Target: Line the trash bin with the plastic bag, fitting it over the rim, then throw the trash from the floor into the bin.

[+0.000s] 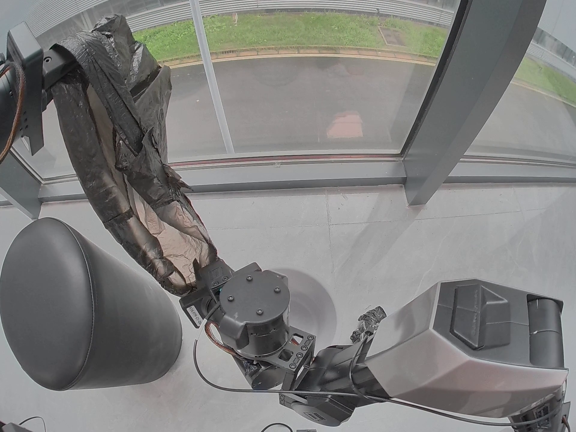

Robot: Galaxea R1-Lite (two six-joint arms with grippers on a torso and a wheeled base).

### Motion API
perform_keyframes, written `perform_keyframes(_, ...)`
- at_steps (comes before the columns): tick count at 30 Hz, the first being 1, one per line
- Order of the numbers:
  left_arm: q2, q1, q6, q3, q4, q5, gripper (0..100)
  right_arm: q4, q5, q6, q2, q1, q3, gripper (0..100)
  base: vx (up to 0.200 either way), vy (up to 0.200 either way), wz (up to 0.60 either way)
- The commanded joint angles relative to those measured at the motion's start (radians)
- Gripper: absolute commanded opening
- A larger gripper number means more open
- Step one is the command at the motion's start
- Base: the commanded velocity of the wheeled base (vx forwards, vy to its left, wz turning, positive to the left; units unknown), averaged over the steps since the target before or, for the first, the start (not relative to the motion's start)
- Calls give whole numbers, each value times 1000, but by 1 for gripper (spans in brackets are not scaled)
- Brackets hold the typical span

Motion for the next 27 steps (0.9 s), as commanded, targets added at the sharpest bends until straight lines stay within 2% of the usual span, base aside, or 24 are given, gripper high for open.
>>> perform_keyframes(1,-2,0,0,2,0,1,0,0,-2,1,-2,1,2,0,0,0,0)
perform_keyframes(10,-3,1,0,7,0,1,0,-5,-8,1,-19,10,27,0,0,0,0)
perform_keyframes(16,-8,1,1,18,1,1,0,10,11,-18,-129,13,189,0,0,0,0)
perform_keyframes(18,-10,1,4,38,7,1,0,33,40,-35,-185,11,268,0,0,0,0)
perform_keyframes(21,-10,1,16,88,7,-4,0,92,118,-35,-292,10,389,0,0,0,0)
perform_keyframes(27,-13,40,52,209,-3,-98,0,231,222,-35,-479,8,544,0,0,0,0)
